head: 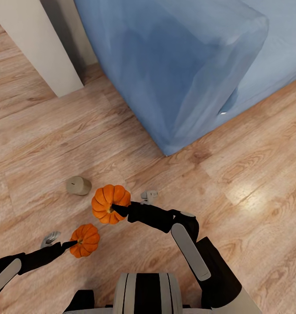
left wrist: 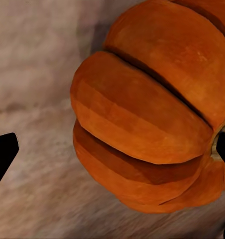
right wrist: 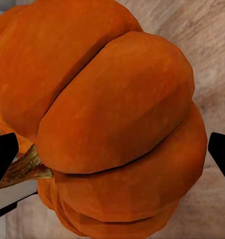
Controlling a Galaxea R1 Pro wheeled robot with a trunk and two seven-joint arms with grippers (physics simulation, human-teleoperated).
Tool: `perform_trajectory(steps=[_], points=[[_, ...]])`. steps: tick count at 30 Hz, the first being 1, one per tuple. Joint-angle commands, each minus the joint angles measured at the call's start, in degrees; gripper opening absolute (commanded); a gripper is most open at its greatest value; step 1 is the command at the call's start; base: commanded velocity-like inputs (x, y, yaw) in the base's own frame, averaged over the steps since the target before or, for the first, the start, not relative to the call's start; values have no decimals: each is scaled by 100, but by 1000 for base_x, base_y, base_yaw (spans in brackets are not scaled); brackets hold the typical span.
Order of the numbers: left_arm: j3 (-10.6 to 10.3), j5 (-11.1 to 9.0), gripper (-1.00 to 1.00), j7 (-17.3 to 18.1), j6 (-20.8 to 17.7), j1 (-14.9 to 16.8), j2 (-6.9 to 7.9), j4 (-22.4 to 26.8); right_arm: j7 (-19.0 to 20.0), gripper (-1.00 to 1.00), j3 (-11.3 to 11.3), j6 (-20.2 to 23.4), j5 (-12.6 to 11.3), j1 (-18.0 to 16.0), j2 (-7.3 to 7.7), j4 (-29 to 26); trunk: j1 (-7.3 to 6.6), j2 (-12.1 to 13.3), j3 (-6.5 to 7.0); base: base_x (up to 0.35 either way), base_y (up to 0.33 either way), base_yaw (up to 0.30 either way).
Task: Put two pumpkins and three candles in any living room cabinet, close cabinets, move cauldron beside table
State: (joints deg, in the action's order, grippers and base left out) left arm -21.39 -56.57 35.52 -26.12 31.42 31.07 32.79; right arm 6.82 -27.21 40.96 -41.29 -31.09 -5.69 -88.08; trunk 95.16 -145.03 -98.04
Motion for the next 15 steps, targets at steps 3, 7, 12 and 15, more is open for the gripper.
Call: perform_trajectory(steps=[3,7,12,15], points=[[-29,-57,100,-1,-30,4,5,0,21,-100,6,26,7,-2,-2,1,4,-4,-47,0,0,0],[-31,-57,100,-3,-32,4,-2,0,21,-100,6,26,8,-2,-2,1,4,-4,-47,0,0,0],[-32,-56,100,-2,-27,4,3,0,17,-100,7,26,7,-2,-2,-4,4,-4,-47,0,-5,0],[-32,-56,100,-1,-26,4,4,0,20,-100,6,26,7,-2,-2,-6,4,-4,-47,0,-150,0]])
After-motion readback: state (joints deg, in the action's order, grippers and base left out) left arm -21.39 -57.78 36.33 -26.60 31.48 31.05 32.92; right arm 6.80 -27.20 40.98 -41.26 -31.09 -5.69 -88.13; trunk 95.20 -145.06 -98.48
